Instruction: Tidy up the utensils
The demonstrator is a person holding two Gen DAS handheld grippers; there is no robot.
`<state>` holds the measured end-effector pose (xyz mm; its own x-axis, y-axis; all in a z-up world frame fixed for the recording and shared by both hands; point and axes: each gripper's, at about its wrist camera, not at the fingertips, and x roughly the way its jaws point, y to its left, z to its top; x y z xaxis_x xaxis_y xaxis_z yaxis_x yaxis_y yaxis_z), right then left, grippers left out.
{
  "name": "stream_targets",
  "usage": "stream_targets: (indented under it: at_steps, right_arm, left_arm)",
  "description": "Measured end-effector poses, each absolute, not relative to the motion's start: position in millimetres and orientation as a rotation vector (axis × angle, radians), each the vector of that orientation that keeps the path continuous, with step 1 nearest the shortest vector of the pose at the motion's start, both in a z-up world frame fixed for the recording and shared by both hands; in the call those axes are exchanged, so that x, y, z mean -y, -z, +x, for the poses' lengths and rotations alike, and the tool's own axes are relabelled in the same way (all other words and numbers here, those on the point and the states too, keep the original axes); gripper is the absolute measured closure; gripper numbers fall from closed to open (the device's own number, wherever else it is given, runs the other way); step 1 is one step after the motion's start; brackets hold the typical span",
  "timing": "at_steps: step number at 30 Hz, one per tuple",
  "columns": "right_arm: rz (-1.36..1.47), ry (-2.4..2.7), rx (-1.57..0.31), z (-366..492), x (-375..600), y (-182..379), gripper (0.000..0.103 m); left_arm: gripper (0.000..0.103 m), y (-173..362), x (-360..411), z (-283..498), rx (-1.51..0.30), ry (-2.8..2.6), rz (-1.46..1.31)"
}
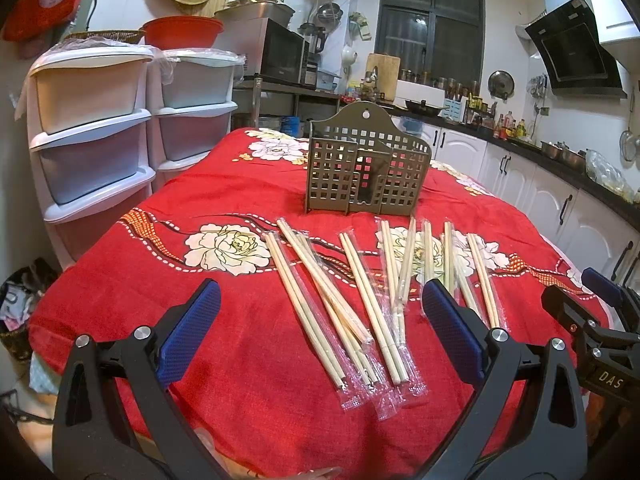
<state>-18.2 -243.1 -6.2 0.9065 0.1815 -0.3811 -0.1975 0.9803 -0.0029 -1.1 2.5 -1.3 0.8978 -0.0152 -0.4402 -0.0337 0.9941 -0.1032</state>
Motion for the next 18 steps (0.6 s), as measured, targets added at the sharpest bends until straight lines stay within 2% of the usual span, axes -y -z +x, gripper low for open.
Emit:
stream_targets:
  at_steps: [18]
  right_arm:
    - [-0.042,-0.200,-0.392,-17.4,241.9,8.3,0.006]
  left_arm:
    - [0.010,1.2,-2.6,-1.2,-0.456,-0.009,-0.111]
